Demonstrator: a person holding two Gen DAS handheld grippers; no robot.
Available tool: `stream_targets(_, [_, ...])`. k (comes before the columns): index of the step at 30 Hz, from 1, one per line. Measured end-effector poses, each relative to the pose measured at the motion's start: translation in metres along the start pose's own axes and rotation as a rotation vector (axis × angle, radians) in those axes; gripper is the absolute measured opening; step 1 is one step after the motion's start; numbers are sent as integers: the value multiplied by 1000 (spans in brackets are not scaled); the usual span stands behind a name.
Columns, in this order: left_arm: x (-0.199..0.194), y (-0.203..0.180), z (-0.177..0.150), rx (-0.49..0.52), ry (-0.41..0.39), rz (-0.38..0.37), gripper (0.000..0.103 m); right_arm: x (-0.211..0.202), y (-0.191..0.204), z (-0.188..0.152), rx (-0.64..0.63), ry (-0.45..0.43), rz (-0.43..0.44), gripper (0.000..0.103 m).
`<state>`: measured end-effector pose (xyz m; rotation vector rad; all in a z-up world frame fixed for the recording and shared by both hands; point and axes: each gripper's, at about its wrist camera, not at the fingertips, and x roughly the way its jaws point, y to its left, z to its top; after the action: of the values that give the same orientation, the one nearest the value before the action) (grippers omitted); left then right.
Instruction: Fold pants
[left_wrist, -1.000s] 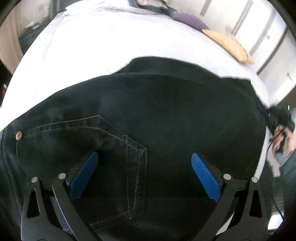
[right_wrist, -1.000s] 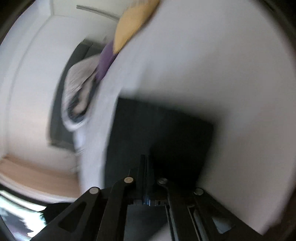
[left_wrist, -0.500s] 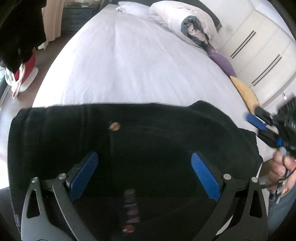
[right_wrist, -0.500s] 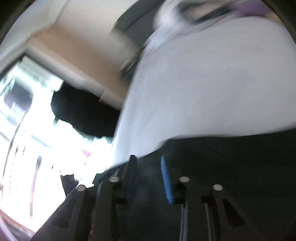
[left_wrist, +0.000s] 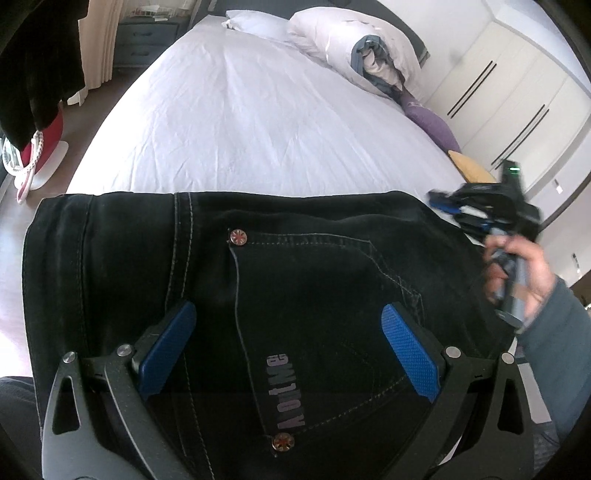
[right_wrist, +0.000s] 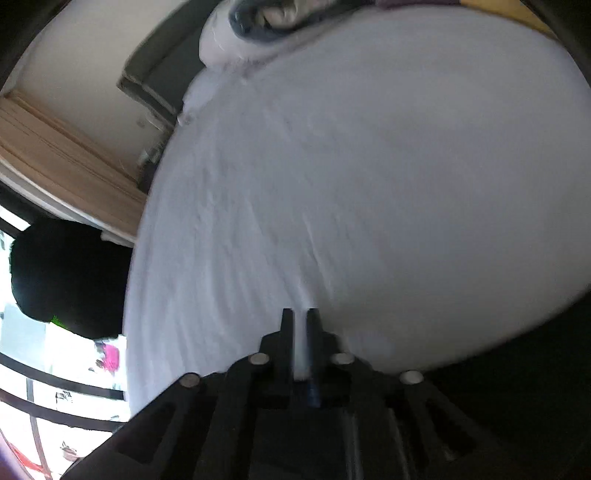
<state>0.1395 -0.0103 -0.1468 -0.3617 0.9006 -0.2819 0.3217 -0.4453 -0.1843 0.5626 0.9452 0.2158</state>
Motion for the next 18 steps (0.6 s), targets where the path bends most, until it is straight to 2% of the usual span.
stream_targets(2, [2, -2, -3, 9, 0, 15, 102, -18, 19, -19, -46, 27, 139, 29])
stream_targets(3, [3, -4, -3, 17, 2, 25, 102, -22, 30, -33, -69, 65, 218, 42])
stream_targets(4, [4, -5, -4, 22, 4, 32, 102, -21, 42, -52, -101, 114, 285, 48])
stream_targets(5, [4, -6, -3, 23, 6, 34, 102, -18, 50, -75, -146, 172, 329, 48])
stream_targets(6, [4, -6, -3, 22, 8, 32, 102, -14, 51, -83, -160, 194, 327, 48])
stream_targets(7, [2, -7, -3, 20, 8, 27, 102, -8, 43, -97, -150, 217, 303, 45])
stream_targets(8, [2, -7, -3, 19, 8, 23, 102, -4, 24, -107, -94, 225, 276, 32])
stream_targets(9, [2, -7, -2, 21, 9, 22, 102, -4, 8, -108, -35, 217, 287, 1])
stream_targets(11, [3, -7, 0, 29, 13, 32, 102, -30, -51, -104, 131, 148, 261, 0])
stream_targets(12, [5, -8, 0, 35, 16, 42, 102, -40, -79, -94, 172, 107, 247, 0])
stream_targets(14, [7, -12, 0, 47, 21, 58, 102, -84, -133, -81, 230, -16, 140, 0])
stream_targets(18, [9, -14, 1, 62, 26, 77, 102, -161, -231, -76, 394, -203, 66, 0])
